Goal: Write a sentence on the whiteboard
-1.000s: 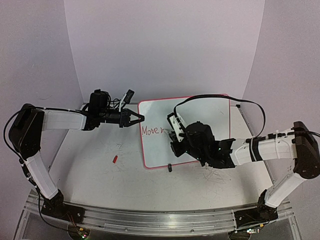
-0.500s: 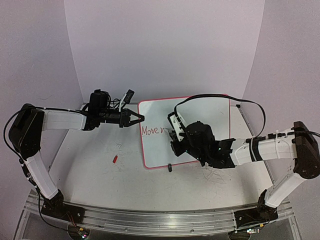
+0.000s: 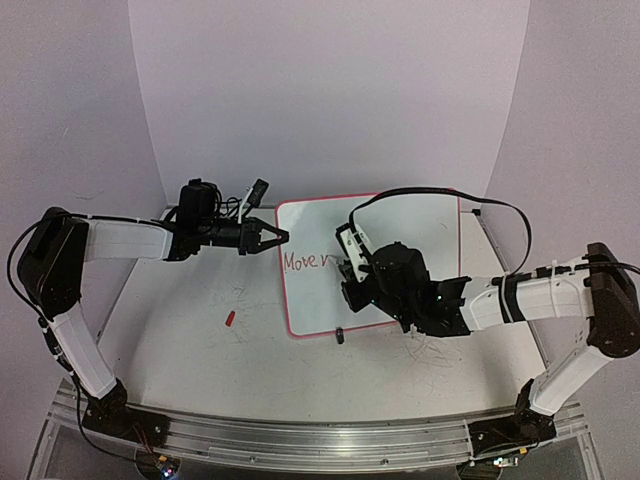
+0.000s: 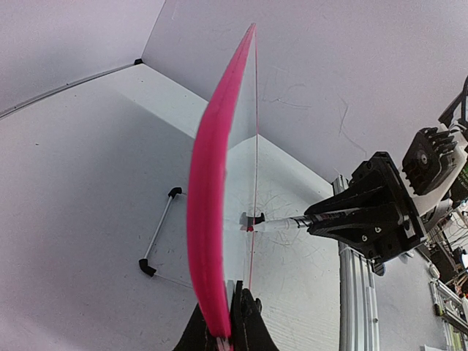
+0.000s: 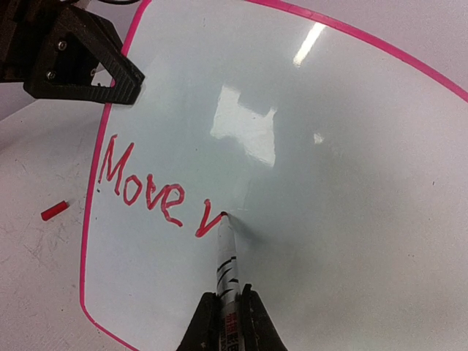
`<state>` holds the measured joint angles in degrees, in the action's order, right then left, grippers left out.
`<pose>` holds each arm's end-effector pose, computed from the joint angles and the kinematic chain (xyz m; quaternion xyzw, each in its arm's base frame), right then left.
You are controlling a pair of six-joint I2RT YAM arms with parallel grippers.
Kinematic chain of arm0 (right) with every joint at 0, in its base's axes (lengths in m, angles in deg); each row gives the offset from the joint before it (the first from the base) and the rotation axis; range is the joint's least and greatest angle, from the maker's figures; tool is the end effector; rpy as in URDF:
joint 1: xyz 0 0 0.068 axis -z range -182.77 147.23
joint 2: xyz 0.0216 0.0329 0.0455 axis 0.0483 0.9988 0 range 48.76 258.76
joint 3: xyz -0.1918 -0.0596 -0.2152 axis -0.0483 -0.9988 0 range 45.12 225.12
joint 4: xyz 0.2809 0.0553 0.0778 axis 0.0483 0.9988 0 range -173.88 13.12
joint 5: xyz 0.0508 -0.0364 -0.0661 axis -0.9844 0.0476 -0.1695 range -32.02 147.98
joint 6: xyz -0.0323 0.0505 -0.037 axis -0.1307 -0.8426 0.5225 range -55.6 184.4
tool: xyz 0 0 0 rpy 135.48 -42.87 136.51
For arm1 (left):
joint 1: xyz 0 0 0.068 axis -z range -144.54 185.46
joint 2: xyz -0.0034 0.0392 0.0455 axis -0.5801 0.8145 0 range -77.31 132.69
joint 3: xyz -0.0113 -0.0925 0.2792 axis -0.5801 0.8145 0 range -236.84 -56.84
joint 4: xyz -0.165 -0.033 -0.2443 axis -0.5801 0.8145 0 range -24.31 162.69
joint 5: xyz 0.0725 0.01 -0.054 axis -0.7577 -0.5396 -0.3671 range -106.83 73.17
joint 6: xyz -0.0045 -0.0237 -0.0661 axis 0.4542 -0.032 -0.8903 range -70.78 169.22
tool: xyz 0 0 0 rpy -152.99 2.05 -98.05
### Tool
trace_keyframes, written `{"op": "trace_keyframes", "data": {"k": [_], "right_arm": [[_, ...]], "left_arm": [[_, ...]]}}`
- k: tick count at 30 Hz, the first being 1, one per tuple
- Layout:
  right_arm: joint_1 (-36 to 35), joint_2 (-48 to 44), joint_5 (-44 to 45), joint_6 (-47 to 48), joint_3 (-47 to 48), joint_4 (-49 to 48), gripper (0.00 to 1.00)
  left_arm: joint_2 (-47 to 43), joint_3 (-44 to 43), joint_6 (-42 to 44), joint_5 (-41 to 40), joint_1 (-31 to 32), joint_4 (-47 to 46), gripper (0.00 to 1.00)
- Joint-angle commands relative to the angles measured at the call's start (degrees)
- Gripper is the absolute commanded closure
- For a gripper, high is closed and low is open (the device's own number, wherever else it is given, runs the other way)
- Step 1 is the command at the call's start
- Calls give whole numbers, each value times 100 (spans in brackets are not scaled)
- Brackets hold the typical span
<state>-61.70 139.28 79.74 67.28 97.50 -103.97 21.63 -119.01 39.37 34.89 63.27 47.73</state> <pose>0.2263 0.3342 0.2331 -0.3131 0.7388 0.1362 0.5810 0.3595 -0.2407 0.2400 0.3650 0.6832 -0.5047 0.3812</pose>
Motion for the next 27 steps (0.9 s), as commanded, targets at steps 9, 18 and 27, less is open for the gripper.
{"op": "trace_keyframes", "data": {"k": [9,18,27], "right_arm": [[129,-169,181,-243,-57,249,100],[120,-272,118,-244,-186,337,100],[119,-259,41,-375,-202,370,100]], "left_arm": [[-214,47,608,-294,30,29,100],[-208,44,607,-281,31,37,100],[-185,38,598,-263,31,38,100]]}}
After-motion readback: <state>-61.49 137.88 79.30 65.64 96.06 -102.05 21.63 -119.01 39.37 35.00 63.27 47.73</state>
